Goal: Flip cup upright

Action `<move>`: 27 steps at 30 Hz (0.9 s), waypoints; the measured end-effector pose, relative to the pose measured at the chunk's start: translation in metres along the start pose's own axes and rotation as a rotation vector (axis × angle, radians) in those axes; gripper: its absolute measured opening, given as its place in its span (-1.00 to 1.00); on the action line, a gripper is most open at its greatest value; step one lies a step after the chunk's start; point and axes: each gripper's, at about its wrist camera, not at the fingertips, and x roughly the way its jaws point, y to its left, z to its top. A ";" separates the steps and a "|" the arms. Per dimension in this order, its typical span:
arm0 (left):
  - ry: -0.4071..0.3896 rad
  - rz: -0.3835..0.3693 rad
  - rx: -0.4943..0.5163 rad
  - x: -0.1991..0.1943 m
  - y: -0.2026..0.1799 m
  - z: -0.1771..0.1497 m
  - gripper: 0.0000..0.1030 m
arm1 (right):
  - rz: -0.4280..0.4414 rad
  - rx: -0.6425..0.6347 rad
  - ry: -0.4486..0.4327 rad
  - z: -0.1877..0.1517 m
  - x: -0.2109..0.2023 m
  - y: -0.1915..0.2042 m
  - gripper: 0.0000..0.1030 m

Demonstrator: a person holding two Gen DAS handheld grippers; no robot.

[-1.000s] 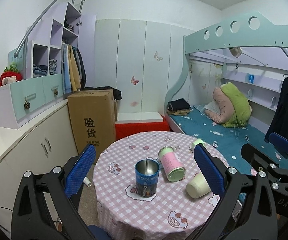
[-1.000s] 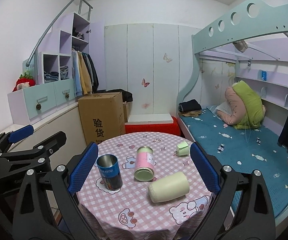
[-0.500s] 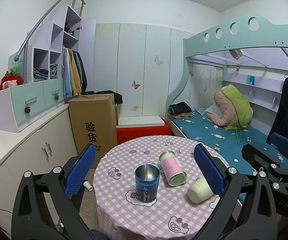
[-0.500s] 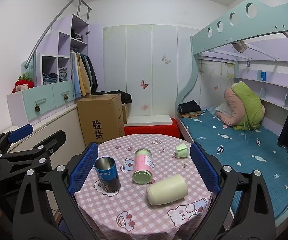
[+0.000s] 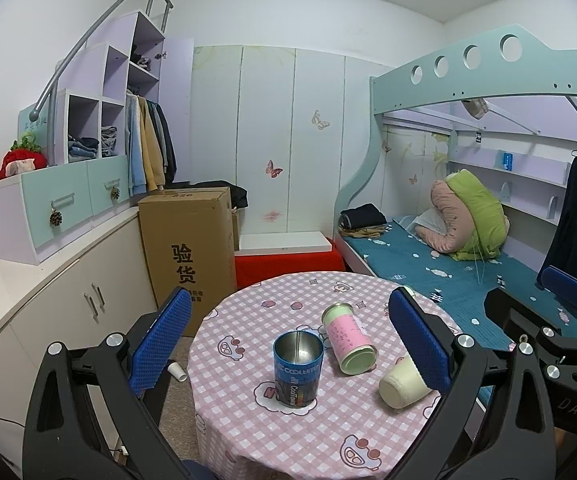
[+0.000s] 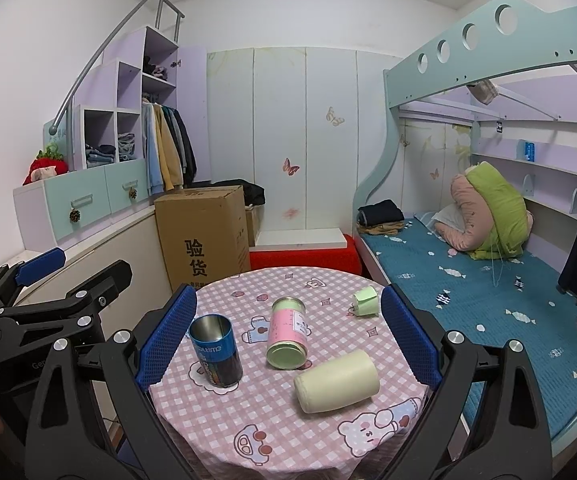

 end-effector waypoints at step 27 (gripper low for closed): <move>-0.006 0.005 -0.003 0.004 0.002 -0.001 0.85 | -0.002 -0.002 -0.001 0.003 0.007 0.003 0.88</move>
